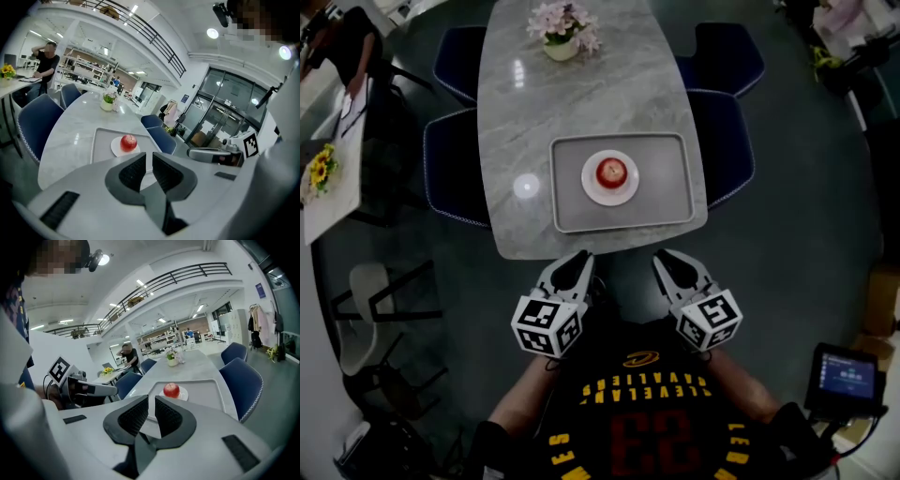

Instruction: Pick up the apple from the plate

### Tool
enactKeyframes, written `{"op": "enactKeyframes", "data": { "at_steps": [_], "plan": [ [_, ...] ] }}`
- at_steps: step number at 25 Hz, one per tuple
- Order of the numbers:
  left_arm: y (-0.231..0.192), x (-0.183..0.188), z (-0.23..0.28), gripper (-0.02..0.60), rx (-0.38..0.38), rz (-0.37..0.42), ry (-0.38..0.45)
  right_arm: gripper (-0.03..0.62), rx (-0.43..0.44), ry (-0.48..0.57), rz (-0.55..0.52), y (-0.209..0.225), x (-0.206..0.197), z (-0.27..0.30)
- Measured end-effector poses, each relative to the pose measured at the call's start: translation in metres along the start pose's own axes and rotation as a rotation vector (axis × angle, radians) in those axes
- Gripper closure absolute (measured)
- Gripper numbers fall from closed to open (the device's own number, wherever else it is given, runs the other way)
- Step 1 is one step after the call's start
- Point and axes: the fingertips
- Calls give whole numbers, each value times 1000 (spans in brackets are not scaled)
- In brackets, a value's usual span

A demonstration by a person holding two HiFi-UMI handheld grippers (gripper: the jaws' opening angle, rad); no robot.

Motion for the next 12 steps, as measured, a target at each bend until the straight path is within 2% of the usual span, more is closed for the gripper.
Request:
{"op": "enactKeyframes", "data": {
  "at_steps": [6, 12],
  "plan": [
    [-13, 24, 29, 549, -26, -13, -33, 563, -40, 18, 28, 22, 24, 12],
    [-26, 22, 52, 549, 21, -60, -71, 563, -32, 16, 81, 56, 26, 25]
  ]
}}
Point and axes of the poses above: the fingertips, and each gripper's own axes: z forward along the fingers, y to its right, x out of its top, and after that the axes turned 5 degrees about x, right-handed
